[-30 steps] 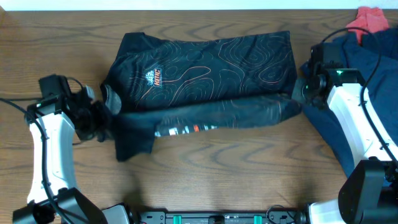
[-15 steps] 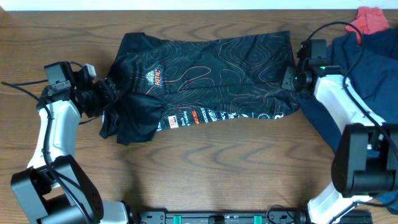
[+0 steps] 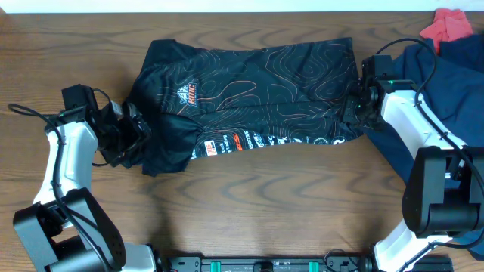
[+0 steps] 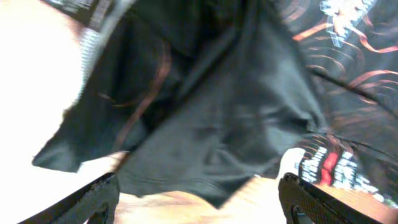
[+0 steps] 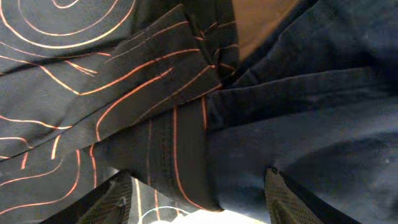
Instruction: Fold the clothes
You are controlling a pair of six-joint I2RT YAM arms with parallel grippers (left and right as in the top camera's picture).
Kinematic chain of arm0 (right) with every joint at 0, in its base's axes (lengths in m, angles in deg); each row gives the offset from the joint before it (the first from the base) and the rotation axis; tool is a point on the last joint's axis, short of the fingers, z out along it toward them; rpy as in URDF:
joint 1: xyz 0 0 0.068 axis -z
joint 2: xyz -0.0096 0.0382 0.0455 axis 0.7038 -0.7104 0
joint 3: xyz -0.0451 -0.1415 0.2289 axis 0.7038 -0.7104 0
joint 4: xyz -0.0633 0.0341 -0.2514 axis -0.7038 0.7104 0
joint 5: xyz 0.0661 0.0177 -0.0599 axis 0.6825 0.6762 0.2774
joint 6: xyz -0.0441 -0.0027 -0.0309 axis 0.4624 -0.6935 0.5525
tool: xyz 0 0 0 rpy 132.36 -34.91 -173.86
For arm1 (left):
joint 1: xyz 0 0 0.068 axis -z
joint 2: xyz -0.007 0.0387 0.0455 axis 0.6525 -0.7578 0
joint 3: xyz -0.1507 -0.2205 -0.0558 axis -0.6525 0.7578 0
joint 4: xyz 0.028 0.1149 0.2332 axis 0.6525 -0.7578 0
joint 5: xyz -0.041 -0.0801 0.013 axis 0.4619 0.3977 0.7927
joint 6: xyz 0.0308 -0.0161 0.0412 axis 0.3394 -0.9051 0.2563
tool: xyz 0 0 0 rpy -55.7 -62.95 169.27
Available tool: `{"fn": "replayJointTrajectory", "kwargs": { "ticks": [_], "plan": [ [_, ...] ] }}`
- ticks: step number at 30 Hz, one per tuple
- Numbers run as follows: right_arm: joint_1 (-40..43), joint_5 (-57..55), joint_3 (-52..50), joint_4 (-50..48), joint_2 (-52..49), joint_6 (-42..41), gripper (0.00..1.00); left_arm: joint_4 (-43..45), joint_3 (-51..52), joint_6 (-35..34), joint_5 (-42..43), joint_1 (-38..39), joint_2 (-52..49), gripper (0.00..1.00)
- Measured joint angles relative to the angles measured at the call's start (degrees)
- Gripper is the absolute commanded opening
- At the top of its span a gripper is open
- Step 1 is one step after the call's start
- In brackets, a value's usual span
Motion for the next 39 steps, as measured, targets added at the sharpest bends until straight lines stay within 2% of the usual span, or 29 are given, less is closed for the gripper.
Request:
{"fn": "replayJointTrajectory", "kwargs": {
  "ticks": [6,9,10,12,14,16,18,19,20,21,22,29,36,37,38,39],
  "plan": [
    [0.0,-3.5,-2.3,-2.9,0.0,1.2,0.68,3.1,1.9,0.0,-2.8,0.0,-0.4,0.84],
    [0.0,-4.1,-4.2,-3.9,0.0,1.7,0.59,5.1,3.1,0.0,-3.4,0.0,-1.9,0.83],
    [0.0,-4.2,-4.8,-4.4,0.0,1.9,0.59,5.6,3.5,0.0,-3.5,0.0,-2.4,0.8],
    [0.0,-4.5,-6.1,-5.4,0.0,2.2,0.49,6.9,4.2,-0.1,-3.8,0.0,-3.9,0.73],
    [0.0,-4.7,-7.5,-6.4,0.0,2.8,0.46,8.0,4.7,0.2,-3.8,0.0,-5.6,0.7],
    [0.0,-4.8,-8.5,-7.1,0.0,2.8,0.43,8.5,4.7,0.2,-3.8,0.0,-7.2,0.53],
    [0.0,-4.9,-9.0,-7.3,0.0,3.1,0.33,9.2,4.7,0.5,-3.9,0.0,-8.3,0.19],
    [0.0,-4.9,-9.0,-7.3,0.1,3.3,0.23,9.4,4.7,0.8,-4.0,0.0,-8.7,0.07],
    [0.0,-4.9,-9.1,-7.3,0.1,3.4,0.1,9.4,4.7,0.9,-4.5,0.0,-9.0,0.06],
    [0.0,-4.9,-9.1,-7.3,0.1,3.5,0.03,9.4,4.8,1.1,-5.2,0.0,-9.0,0.06],
    [0.0,-5.1,-9.2,-7.2,0.1,3.5,0.01,9.4,4.8,1.1,-5.9,0.0,-9.0,0.06],
    [0.2,-5.3,-9.2,-6.5,0.2,3.4,0.01,9.6,4.7,0.8,-16.1,-1.1,-8.8,0.06],
    [0.2,-5.0,-9.2,-4.3,0.4,3.4,0.03,8.4,2.1,0.7,-18.1,-3.3,-8.0,0.06],
    [0.2,-5.0,-9.2,-4.2,0.4,3.4,0.06,8.0,1.9,0.7,-17.2,-3.3,-7.7,0.11],
    [0.2,-4.9,-9.2,-4.2,0.4,3.4,0.1,7.6,1.7,1.0,-16.1,-3.2,-7.3,0.27],
    [0.2,-4.9,-9.2,-4.2,0.4,3.3,0.19,7.3,1.7,1.4,-15.2,-3.1,-6.9,0.45]
  ]
}}
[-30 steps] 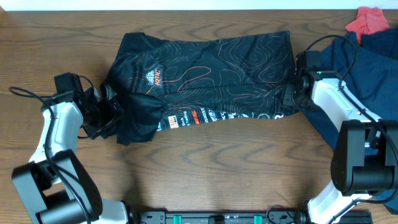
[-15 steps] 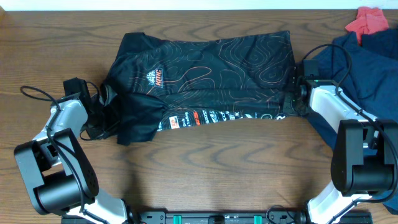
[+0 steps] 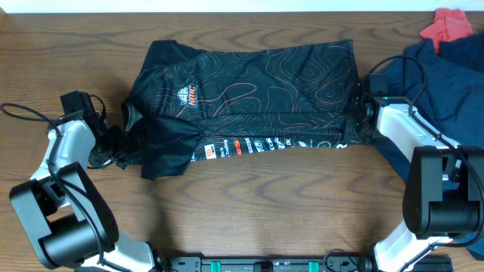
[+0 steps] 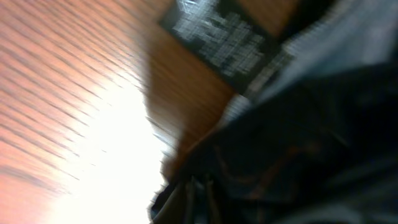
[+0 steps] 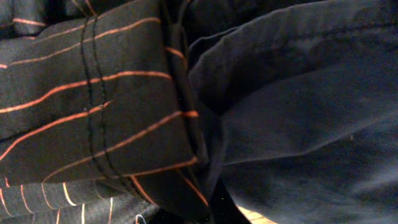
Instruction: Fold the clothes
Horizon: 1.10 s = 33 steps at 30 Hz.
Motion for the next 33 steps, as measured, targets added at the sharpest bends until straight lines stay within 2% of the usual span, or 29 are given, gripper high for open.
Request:
{"fn": "replayJointTrajectory", "kwargs": {
  "ticks": [1,2,7,12,20,27,29,33],
  "plan": [
    [0.0,0.2,0.0,0.2,0.0,0.0,0.32,-0.4,0.0,-0.1,0.6,0.2,0.4,0.58],
    [0.0,0.3,0.0,0.4,0.0,0.2,0.38,-0.7,0.0,0.0,1.3,0.4,0.9,0.64],
    [0.0,0.7,0.0,0.6,0.0,0.4,0.38,-1.7,0.0,0.0,3.2,2.4,5.6,0.68],
    [0.0,1.0,0.0,0.6,0.0,0.4,0.38,-1.9,-0.1,2.2,6.0,10.0,11.3,0.67],
    [0.0,1.1,0.0,0.6,0.0,0.4,0.38,-0.3,-0.1,4.8,6.5,25.1,8.3,0.63],
    [0.0,1.1,0.0,0.6,0.0,0.4,0.38,0.2,-0.1,5.4,4.8,31.5,0.4,0.58],
    [0.0,1.1,0.0,0.7,0.0,0.4,0.38,0.3,-0.1,5.5,3.2,32.5,-1.7,0.54],
    [0.0,1.1,0.0,0.8,0.1,0.4,0.38,0.4,-0.1,5.7,0.3,32.7,-3.2,0.31]
  ]
}}
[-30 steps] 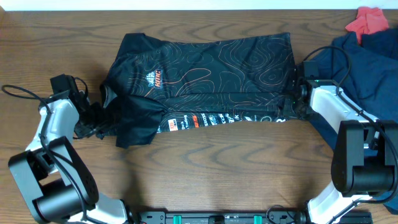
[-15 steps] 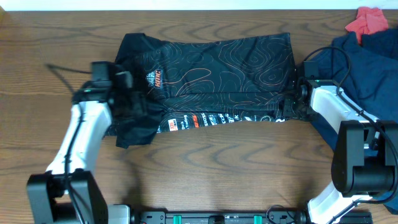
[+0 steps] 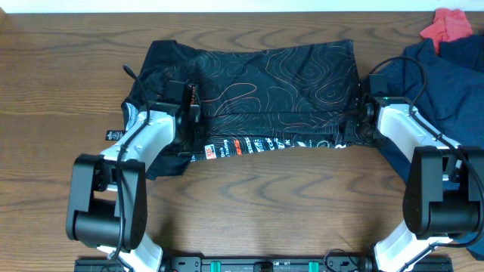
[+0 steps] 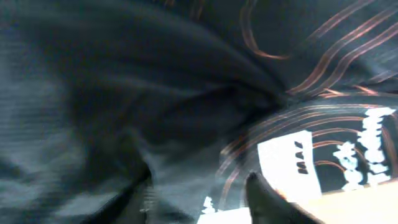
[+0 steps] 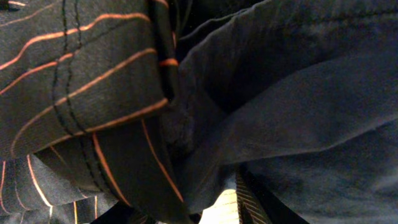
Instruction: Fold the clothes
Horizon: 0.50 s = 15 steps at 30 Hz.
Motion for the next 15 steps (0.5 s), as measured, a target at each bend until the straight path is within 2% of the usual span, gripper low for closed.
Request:
{"fn": "replayJointTrajectory", "kwargs": {
  "ticks": [2,4,15],
  "plan": [
    [0.0,0.0,0.0,0.0,0.0,0.0,0.38,0.1,0.0,0.0,-1.4,0.0,0.0,0.15],
    [0.0,0.0,0.0,0.0,0.0,0.0,0.38,0.0,0.0,-0.3,-2.8,0.0,0.0,0.06],
    [0.0,0.0,0.0,0.0,0.0,0.0,0.38,0.5,-1.8,0.0,-8.4,0.0,0.1,0.06]
  ]
}}
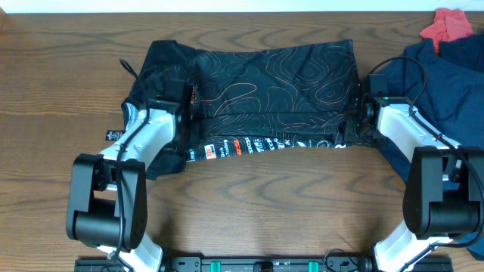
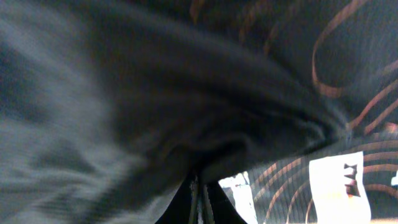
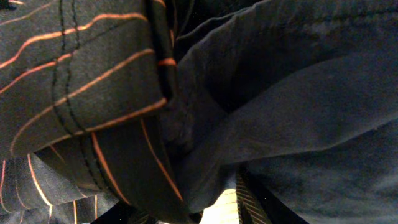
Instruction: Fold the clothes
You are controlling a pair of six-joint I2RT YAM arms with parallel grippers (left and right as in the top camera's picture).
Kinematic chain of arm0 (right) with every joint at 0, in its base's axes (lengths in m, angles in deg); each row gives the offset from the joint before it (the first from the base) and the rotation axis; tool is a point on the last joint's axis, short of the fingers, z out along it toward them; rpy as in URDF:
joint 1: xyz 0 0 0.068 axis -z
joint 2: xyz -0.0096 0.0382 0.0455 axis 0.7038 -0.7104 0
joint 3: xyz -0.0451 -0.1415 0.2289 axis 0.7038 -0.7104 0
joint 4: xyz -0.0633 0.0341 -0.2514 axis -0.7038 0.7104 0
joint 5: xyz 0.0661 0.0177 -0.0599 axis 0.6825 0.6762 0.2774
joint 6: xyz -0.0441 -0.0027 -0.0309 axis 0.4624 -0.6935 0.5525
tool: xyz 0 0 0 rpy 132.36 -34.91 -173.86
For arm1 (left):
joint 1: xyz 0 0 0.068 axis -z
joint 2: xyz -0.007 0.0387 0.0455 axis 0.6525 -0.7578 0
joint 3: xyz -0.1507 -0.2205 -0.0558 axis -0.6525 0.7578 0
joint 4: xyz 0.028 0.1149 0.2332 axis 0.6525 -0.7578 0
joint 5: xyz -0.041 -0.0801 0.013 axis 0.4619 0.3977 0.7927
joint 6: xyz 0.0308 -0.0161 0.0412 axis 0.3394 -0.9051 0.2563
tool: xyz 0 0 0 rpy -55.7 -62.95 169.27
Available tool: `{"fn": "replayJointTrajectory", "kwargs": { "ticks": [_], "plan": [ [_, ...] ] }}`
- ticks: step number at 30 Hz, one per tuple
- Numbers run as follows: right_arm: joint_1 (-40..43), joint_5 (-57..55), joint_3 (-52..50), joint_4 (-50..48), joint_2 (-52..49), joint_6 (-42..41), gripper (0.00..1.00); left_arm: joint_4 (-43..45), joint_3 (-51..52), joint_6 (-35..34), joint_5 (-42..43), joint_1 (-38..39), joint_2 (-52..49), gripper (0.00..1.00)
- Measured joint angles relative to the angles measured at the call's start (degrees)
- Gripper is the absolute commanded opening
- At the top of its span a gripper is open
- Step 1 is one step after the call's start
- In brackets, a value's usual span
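A black jersey [image 1: 272, 83] with orange contour lines lies spread across the table, its left sleeve turned in over the body. My left gripper [image 1: 187, 102] rests on that folded part. In the left wrist view it [image 2: 200, 202] is shut on a pinch of black fabric. My right gripper [image 1: 361, 121] sits at the jersey's right hem. In the right wrist view it [image 3: 186, 208] is open, with the striped hem [image 3: 93, 74] and navy cloth [image 3: 298, 93] bunched between the fingers and a strip of table showing beside the right pad [image 3: 245, 194].
A navy garment [image 1: 446, 83] lies heaped at the right edge, touching the jersey's hem, with a red cloth [image 1: 448, 24] behind it. A small black tag [image 1: 113, 135] lies on the wood left of the jersey. Bare table [image 1: 265, 204] runs along the front.
My left gripper's fingers stood apart over the jersey fabric and are now shut on it. The jersey and the right arm look unchanged.
Both grippers were open, the left at the jersey's left sleeve, the right at its right hem. The left then sat further out at the sleeve's edge. Later the sleeve lay turned in over the body with the left gripper on it, now shut.
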Motion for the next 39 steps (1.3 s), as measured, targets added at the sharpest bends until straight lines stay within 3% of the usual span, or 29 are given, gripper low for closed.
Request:
{"fn": "replayJointTrajectory", "kwargs": {
  "ticks": [2,3,5,6,8,17,20,23,24,26,33,35,39],
  "plan": [
    [0.0,0.0,0.0,0.0,0.0,0.0,0.38,1.9,-2.3,0.0,-1.8,0.0,0.4,0.06],
    [0.0,0.0,0.0,0.0,0.0,0.0,0.38,3.4,-3.3,0.0,-2.5,0.0,0.8,0.13],
    [0.0,0.0,0.0,0.0,0.0,0.0,0.38,7.0,-5.7,0.2,-3.5,0.0,2.0,0.57],
    [0.0,0.0,0.0,0.0,0.0,0.0,0.38,8.4,-6.7,0.0,-4.0,0.0,2.6,0.67],
    [0.0,0.0,0.0,0.0,0.0,0.1,0.38,9.0,-8.0,0.0,-4.5,0.0,3.8,0.71],
    [0.0,0.0,0.0,0.5,0.0,0.8,0.39,-5.9,-7.9,-0.7,-5.2,-0.5,4.3,0.71],
    [0.0,0.0,0.0,0.6,0.0,0.8,0.39,-6.8,-6.6,-3.4,-5.2,-2.3,4.3,0.72],
    [0.0,0.0,0.0,0.6,0.0,0.8,0.39,-3.7,-3.6,-6.4,-5.2,-5.1,4.3,0.66],
    [0.0,0.0,0.0,0.6,0.0,0.8,0.39,-2.3,-2.5,-7.5,-5.1,-6.0,4.3,0.56],
    [0.0,0.0,0.0,0.6,0.0,0.8,0.39,0.9,-0.3,-8.6,-4.4,-7.6,4.3,0.48],
    [0.0,0.0,0.0,0.7,0.0,0.8,0.39,9.0,2.6,-10.4,-1.2,-9.0,3.2,0.45],
    [0.0,0.0,0.0,0.8,0.0,0.8,0.39,10.4,2.6,-10.6,-1.0,-9.0,2.7,0.33],
    [0.0,0.1,0.0,0.9,0.1,0.8,0.39,12.8,2.6,-10.7,-0.7,-9.0,1.1,0.29]
  ]
}}
